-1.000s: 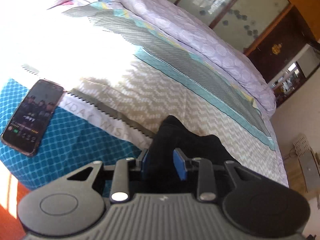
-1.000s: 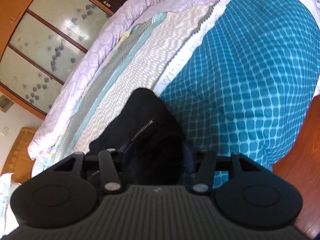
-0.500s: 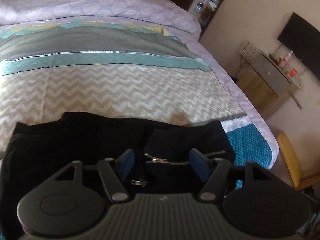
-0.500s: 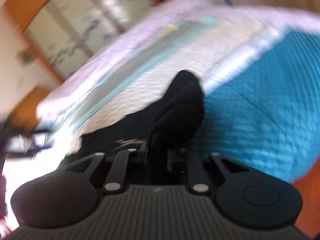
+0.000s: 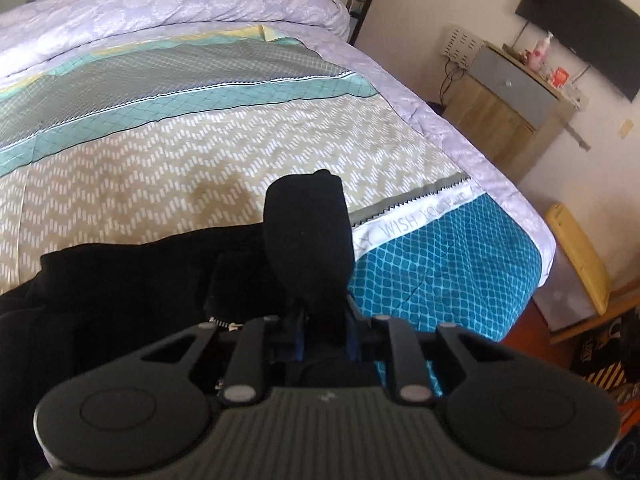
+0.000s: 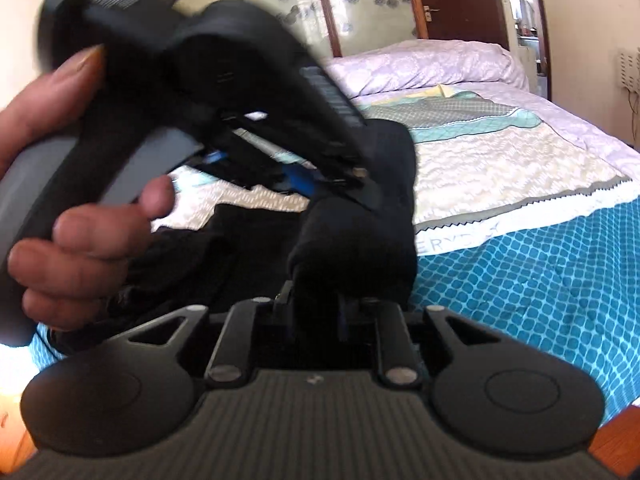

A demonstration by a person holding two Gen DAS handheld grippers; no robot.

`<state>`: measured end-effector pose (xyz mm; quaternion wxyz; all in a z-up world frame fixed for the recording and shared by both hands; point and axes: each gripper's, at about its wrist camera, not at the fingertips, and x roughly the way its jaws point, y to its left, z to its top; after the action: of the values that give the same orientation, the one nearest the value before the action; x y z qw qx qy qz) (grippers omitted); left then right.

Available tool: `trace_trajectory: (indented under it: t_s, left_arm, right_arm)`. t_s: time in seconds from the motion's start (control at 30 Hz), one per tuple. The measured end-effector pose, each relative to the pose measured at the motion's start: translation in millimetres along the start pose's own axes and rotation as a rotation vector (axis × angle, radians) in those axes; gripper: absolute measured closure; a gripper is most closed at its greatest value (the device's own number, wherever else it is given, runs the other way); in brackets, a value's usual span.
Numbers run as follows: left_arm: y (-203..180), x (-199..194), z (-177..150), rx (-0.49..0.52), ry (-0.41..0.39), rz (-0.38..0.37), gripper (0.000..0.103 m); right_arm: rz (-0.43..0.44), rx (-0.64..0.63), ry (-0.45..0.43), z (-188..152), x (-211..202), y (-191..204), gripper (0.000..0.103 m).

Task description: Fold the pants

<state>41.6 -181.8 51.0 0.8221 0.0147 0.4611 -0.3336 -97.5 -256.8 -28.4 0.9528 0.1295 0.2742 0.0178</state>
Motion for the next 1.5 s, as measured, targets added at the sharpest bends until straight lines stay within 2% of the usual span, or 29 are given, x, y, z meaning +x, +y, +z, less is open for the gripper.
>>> trace_trajectory:
  t_s: [0.03,0.07,0.13,0.2,0.23,0.3,0.37,0.43,0.5,0.57,0.83,0.97,1.1,1.23,1.4,1.47,1.5]
  left_arm:
    - [5.9,-2.4,0.6,-0.019,0.001,-0.007,0.085]
    - [12.5,-5.3,1.1,-0.043,0.0,-0.013,0.085]
    - [27.3,-12.3,0.2,-0.095,-0.008,-0.027,0.085]
    - [41.6,-19.7,-3.0,-0.147,-0.021,-0.046,0.085]
    - [49.0,-22.8,-5.5,-0.175,-0.024,-0.053,0.085]
    - [61.3,-27.5,-11.7,-0.213,-0.03,-0.056,0.085]
    - [73.8,-31.3,-17.1,-0.249,-0.036,-0.053,0.085]
    - [87.9,-37.1,-21.3,-0.285,-0.054,-0.041,0.086]
    - [103.9,-46.2,-25.4,-0.328,-0.072,-0.04,0.086]
    - [117.9,-57.2,-30.3,-0.369,-0.092,-0.051,0.086]
    - [154.6,-109.5,-52.6,-0.418,-0.199,-0.052,0.086]
    - [176.4,-128.7,-65.4,-0.451,-0.241,-0.026,0.086]
    - [206.2,-143.3,-84.1,-0.518,-0.276,-0.007,0.086]
    - [235.6,-150.8,-103.0,-0.589,-0.293,0.01,0.086]
    - [262.2,-140.1,-130.1,-0.646,-0.249,0.074,0.086]
    - [267.6,-127.3,-138.6,-0.666,-0.201,0.123,0.083]
    - [268.3,-122.3,-142.6,-0.669,-0.185,0.141,0.078]
  right_arm:
    - [-0.012,0.007,0.008,-1.3,1.5,-0.3,0.035]
    - [-0.018,0.009,0.026,-5.0,4.9,3.5,0.027]
    - [-0.016,0.017,0.074,-10.4,15.2,0.0,0.03]
    - [-0.024,0.049,0.122,-14.0,23.8,-4.6,0.055]
    - [-0.017,0.074,0.136,-14.7,26.6,-8.4,0.058]
    - [-0.032,0.096,0.133,-14.6,27.2,-13.2,0.082]
    - [-0.024,0.079,0.114,-13.4,22.5,-10.5,0.087]
    - [0.018,0.012,0.075,-13.8,13.7,0.7,0.088]
    - [0.051,-0.108,0.04,-16.1,8.2,22.3,0.088]
    - [0.077,-0.192,0.033,-20.9,6.6,40.0,0.089]
    - [0.197,-0.263,0.011,-9.4,1.6,76.4,0.09]
    - [0.273,-0.306,0.037,-5.1,4.5,101.6,0.09]
    - [0.333,-0.393,0.054,-2.5,7.9,129.4,0.09]
    - [0.392,-0.421,0.096,-2.1,15.6,148.2,0.09]
    - [0.429,-0.451,0.17,-11.2,19.0,160.8,0.09]
    - [0.43,-0.431,0.23,-13.2,27.9,160.5,0.084]
    - [0.427,-0.42,0.259,-15.0,31.8,159.2,0.079]
